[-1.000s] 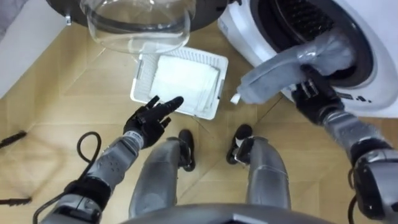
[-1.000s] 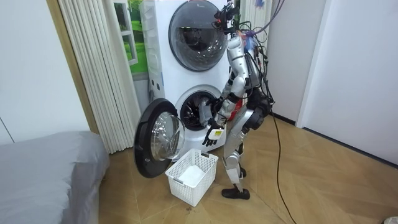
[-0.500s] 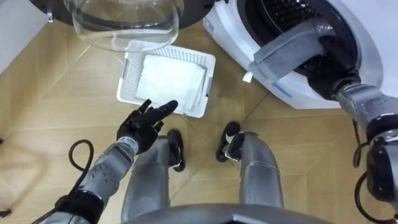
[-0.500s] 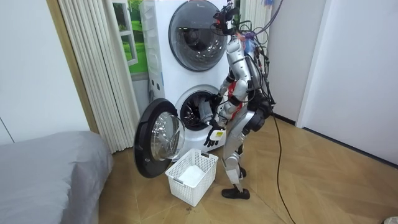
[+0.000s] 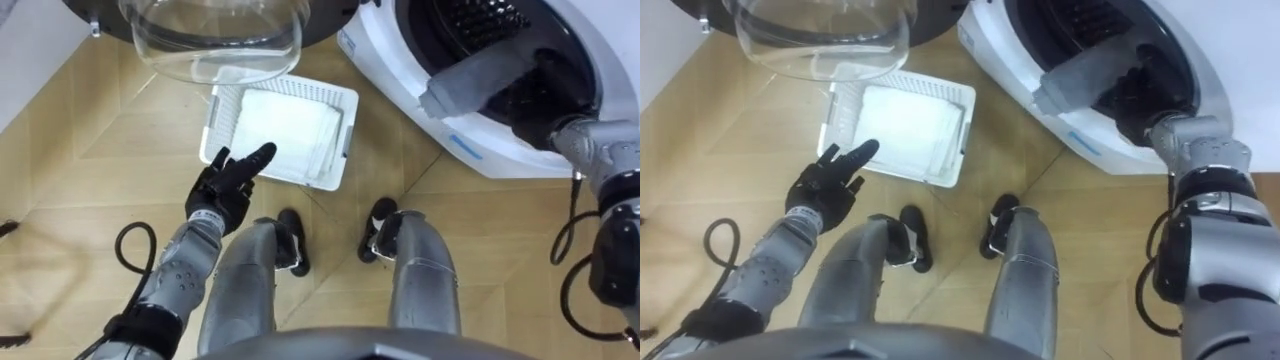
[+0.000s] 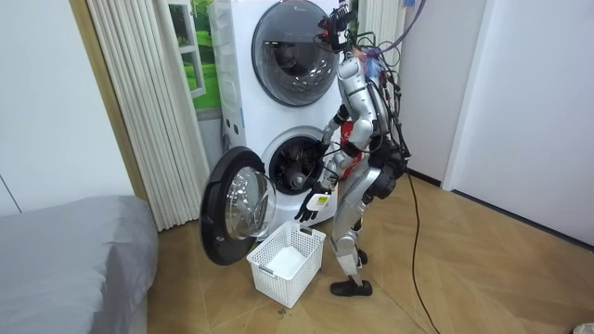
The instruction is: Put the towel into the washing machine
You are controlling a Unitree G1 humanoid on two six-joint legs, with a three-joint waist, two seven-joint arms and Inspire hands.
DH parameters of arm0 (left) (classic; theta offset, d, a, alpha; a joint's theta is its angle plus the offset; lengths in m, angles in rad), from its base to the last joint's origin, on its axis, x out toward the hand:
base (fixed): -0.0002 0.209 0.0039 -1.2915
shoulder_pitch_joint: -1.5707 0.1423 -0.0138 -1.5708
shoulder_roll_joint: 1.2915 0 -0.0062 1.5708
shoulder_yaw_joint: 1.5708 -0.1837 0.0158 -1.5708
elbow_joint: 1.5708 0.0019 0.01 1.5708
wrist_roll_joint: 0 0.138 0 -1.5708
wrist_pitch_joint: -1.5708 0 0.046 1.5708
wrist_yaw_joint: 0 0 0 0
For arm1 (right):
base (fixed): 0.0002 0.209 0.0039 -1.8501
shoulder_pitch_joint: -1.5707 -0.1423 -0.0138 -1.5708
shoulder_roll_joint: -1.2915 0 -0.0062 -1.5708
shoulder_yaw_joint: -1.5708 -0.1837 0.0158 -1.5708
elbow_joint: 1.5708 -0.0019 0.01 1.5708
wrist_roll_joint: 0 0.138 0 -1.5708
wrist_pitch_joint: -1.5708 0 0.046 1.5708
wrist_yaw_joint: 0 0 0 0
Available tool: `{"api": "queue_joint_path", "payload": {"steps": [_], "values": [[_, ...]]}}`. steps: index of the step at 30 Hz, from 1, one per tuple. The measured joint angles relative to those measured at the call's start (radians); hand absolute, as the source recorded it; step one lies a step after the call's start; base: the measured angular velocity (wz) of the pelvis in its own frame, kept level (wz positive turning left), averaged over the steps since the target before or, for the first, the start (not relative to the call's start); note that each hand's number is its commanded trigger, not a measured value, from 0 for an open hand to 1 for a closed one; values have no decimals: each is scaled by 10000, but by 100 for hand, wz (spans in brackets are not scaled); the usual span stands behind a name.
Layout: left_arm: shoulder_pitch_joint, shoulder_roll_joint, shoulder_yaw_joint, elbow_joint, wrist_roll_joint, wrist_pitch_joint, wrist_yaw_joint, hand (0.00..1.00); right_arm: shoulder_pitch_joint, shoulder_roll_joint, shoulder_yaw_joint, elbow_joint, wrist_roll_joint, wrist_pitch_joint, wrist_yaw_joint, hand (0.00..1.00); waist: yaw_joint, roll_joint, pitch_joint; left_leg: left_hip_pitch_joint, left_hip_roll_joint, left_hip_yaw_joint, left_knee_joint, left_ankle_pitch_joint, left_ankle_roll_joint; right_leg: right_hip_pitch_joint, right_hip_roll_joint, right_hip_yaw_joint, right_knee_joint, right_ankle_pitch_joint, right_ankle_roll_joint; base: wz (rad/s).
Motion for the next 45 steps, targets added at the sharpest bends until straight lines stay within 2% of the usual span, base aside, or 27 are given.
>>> {"api": "queue_joint_path", "payload": {"steps": [6, 7, 10, 16, 20, 23, 25, 28, 29, 30, 31, 34, 36, 39, 42, 44, 45], "values": [[25, -226, -21, 42, 105, -212, 182, 0, 72, 23, 1, -166, 206, -410, -740, 0, 105, 269, 11, 439, -73, 28, -206, 20, 5, 381, -67, -11, -33, -47, 31, 2], [26, -225, -22, 58, 106, -258, 165, 0, 150, 52, 1, -173, 290, -578, -869, 0, 108, 297, 11, 651, -169, 28, -389, 72, 5, 537, -143, -31, -64, -73, 58, 10], [-11, -182, -8, 254, 303, -484, 138, 0, 257, 189, 1, -265, 507, -983, -1063, 0, 172, 385, 15, 907, -170, 51, -673, 129, -12, 827, -129, -176, -366, -29, 51, 0], [-163, -102, -22, 807, 1162, -488, 58, 0, 621, 462, 0, -282, 767, -1659, -1084, 0, 188, 451, 27, 1431, -166, 100, -1112, 150, -14, 1439, -82, -404, -850, 54, 158, 0], [-260, -37, 13, 1641, 1517, -504, -184, 0, 1053, 650, -50, -289, 763, -1923, -800, 0, 283, 581, 21, 2162, -152, 195, -1544, 155, -31, 2154, 90, -390, -1265, 129, 291, -8], [-216, 100, 51, 2208, 2517, -505, -506, 0, 1518, 863, -225, -587, 693, -2103, -608, 0, 309, 712, 1, 2704, -163, 189, -1970, 187, -84, 2722, 234, -432, -1716, 208, 383, -4], [-68, 213, 137, 2577, 3201, -507, -613, 0, 1982, 1065, -229, -726, 595, -2253, -427, 0, 354, 730, 2, 3234, -158, 224, -2331, 220, -141, 3216, 376, -418, -2073, 255, 445, -11], [534, 321, 483, 2911, 4264, -603, -605, 0, 2864, 1344, -207, -846, 45, -2387, 76, 0, 342, 809, -44, 4153, -152, 275, -3062, 308, -283, 4099, 609, -465, -2755, 360, 507, -13], [757, 344, 800, 3083, 4947, -632, -594, 0, 3377, 1552, -214, -938, -327, -2426, 302, 0, 323, 813, -60, 4482, -136, 274, -3256, 350, -353, 4437, 714, -496, -3025, 366, 516, 0], [961, 443, 902, 3287, 5532, -682, -496, 0, 3822, 1691, -176, -893, -775, -2433, 578, 0, 307, 815, -114, 4793, -130, 254, -3514, 396, -424, 4749, 800, -554, -3248, 376, 531, -4], [1179, 564, 935, 3436, 5999, -685, -424, 0, 4223, 1725, -15, -783, -1218, -2434, 861, 0, 307, 815, -182, 5069, -134, 248, -3767, 441, -495, 4998, 880, -560, -3438, 381, 539, -5], [1591, 608, 1350, 3767, 7077, -706, -212, 0, 5027, 1821, 106, -611, -2829, -2638, 1221, 0, 289, 808, -290, 5555, -134, 240, -4041, 495, -581, 5488, 1055, -521, -3820, 393, 560, -12], [1961, 620, 1680, 4111, 7940, -781, 64, 0, 5885, 1876, 544, -61, -4464, -2989, 1540, 0, 273, 646, -401, 6184, -131, 99, -4429, 572, -701, 6079, 1246, -447, -4242, 404, 577, -24], [2281, 620, 2209, 4634, 8546, -819, 195, 0, 6839, 2026, 815, 681, -6301, -2918, 2037, 0, 210, 412, -523, 6963, -37, 9, -4863, 630, -804, 6932, 1548, -445, -4855, 452, 549, -12], [2576, 573, 2553, 4691, 9025, -793, 366, 0, 7448, 2117, 1046, 1041, -8282, -2687, 2300, 0, 179, 258, -466, 7513, 86, 9, -4967, 608, -854, 7539, 1774, -366, -5243, 529, 495, -18], [2561, 575, 2554, 4847, 9042, -780, 371, 0, 7415, 2158, 1464, 1246, -9401, -2625, 2549, 0, 180, 207, -413, 7659, 173, 10, -5104, 569, -996, 7611, 1899, -253, -5277, 560, 453, -22], [2462, 579, 2562, 5010, 9115, -770, 374, 0, 7363, 2215, 1722, 1291, -10080, -2616, 2713, 0, 208, 229, -397, 7737, 247, 8, -5176, 481, -1144, 7611, 2004, -210, -5280, 578, 421, -13]]}}
